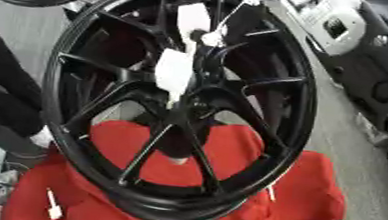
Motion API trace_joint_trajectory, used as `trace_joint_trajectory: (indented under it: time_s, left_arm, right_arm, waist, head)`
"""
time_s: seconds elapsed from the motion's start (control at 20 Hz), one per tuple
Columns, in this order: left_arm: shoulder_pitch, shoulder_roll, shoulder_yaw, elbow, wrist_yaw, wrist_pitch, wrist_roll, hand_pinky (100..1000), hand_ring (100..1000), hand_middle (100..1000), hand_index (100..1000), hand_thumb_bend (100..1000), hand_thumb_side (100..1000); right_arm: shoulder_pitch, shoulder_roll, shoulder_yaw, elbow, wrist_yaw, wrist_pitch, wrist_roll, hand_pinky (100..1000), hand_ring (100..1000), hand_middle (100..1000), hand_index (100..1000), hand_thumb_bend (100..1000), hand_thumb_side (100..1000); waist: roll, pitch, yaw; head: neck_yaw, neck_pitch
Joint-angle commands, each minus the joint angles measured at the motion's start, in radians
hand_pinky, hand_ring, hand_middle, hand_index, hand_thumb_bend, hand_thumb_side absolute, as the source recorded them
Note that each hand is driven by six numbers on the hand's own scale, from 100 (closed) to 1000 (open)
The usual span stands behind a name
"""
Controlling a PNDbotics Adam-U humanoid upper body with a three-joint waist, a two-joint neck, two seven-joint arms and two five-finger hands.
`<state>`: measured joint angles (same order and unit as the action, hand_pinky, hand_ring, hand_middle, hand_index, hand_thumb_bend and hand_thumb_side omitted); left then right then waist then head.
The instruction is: Pull the pin out of the wheel hub.
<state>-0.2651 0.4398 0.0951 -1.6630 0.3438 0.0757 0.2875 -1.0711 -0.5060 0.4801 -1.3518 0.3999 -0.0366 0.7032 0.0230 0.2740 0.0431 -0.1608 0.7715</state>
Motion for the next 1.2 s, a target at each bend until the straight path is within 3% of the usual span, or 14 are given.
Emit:
trace_joint_trajectory:
  time_s: [0.05, 0.45, 0.6, 0.7, 0.9, 1.2]
  left_arm:
    - [-0.006, 0.021, 0.01, -0.008, -0.002, 0.001, -0.002, 762, 789, 723, 789, 100, 805]
    - [-0.006, 0.021, 0.01, -0.006, -0.003, 0.003, -0.005, 763, 790, 724, 789, 100, 805]
    - [-0.006, 0.02, 0.009, -0.006, -0.004, 0.004, -0.007, 763, 790, 725, 789, 100, 806]
    - [-0.006, 0.021, 0.009, -0.005, -0.004, 0.004, -0.007, 764, 791, 725, 789, 100, 807]
    - [-0.006, 0.02, 0.009, -0.001, -0.005, 0.005, -0.009, 764, 791, 725, 790, 100, 807]
    - [-0.004, 0.021, 0.01, 0.002, -0.009, 0.005, -0.008, 765, 792, 726, 790, 100, 807]
  right_arm:
    - [-0.009, -0.021, -0.017, -0.004, 0.004, -0.009, -0.003, 850, 823, 700, 807, 246, 237]
    - [0.002, -0.033, -0.019, -0.012, -0.004, -0.003, -0.01, 844, 817, 669, 783, 221, 215]
    - [0.002, -0.033, -0.022, -0.013, -0.019, 0.012, -0.023, 838, 806, 611, 739, 155, 201]
    - [0.001, -0.033, -0.023, -0.016, -0.04, 0.029, -0.035, 835, 796, 572, 708, 100, 195]
    - [-0.001, -0.034, -0.027, -0.028, -0.102, 0.082, -0.061, 825, 770, 495, 640, 100, 211]
    - [-0.003, -0.037, -0.033, -0.04, -0.162, 0.157, -0.109, 795, 706, 364, 501, 100, 156]
  waist:
    - [0.004, -0.014, 0.002]
    - [0.006, -0.011, 0.003]
    - [0.007, -0.011, 0.002]
    - [0.008, -0.012, 0.002]
    - [0.008, -0.013, 0.0]
    - [0.007, -0.014, 0.0]
  head:
    - [-0.006, -0.002]
    - [-0.007, -0.002]
    - [-0.007, -0.002]
    - [-0.007, -0.002]
    - [-0.007, -0.002]
    - [-0.01, -0.002]
